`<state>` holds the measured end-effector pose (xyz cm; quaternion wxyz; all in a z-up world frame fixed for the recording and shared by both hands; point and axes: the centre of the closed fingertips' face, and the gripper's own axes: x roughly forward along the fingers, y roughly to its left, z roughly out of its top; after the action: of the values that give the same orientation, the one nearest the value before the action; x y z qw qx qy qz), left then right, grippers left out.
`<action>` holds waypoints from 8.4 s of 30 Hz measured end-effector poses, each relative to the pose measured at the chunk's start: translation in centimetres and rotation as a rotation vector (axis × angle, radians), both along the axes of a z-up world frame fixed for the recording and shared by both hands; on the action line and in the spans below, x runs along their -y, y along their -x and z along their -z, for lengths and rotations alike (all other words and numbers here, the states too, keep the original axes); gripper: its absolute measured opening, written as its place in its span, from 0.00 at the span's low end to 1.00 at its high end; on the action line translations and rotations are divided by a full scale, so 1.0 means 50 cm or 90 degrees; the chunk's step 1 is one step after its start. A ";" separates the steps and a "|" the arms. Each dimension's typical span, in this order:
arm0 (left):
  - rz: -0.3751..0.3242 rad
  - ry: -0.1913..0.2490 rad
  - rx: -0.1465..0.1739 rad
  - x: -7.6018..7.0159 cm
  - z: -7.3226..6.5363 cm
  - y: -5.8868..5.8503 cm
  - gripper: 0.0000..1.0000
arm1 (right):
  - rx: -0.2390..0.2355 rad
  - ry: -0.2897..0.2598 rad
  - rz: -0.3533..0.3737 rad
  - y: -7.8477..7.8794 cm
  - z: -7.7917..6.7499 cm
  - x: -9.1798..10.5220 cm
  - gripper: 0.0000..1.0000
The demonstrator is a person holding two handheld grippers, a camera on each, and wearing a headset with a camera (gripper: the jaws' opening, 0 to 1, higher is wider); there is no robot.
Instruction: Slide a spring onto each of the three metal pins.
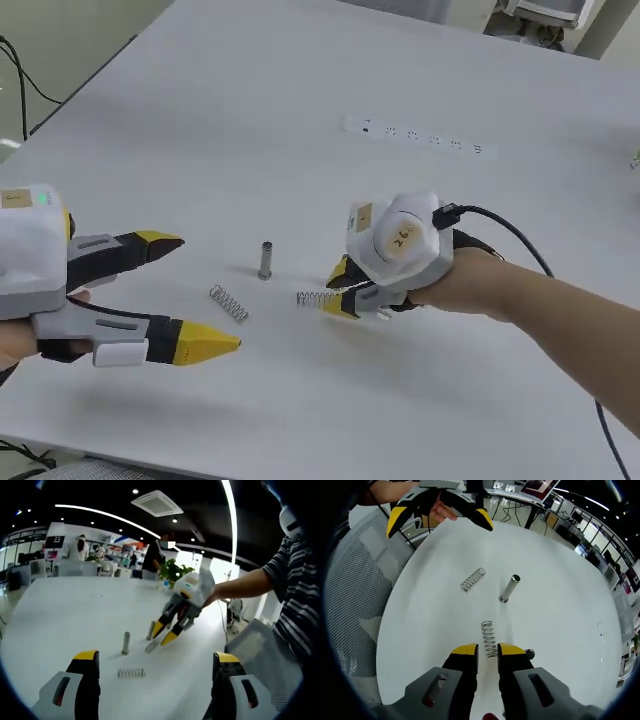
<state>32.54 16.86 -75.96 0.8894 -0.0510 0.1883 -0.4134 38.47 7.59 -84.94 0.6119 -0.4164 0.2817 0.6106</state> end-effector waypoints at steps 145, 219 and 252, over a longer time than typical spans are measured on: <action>0.265 -0.037 0.051 0.258 0.016 0.006 0.09 | 0.005 -0.123 -0.029 0.132 -0.143 0.064 0.08; 0.374 -0.028 0.057 0.279 0.017 0.058 0.02 | -0.011 -0.139 -0.008 0.181 -0.146 0.097 0.08; 0.374 -0.070 0.064 0.275 0.038 0.060 0.02 | -0.023 -0.224 -0.032 0.186 -0.220 0.016 0.07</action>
<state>29.54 3.12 -77.84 0.7414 0.0741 0.1726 -0.6442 29.17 6.79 -73.92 0.6549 -0.2987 0.1705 0.6729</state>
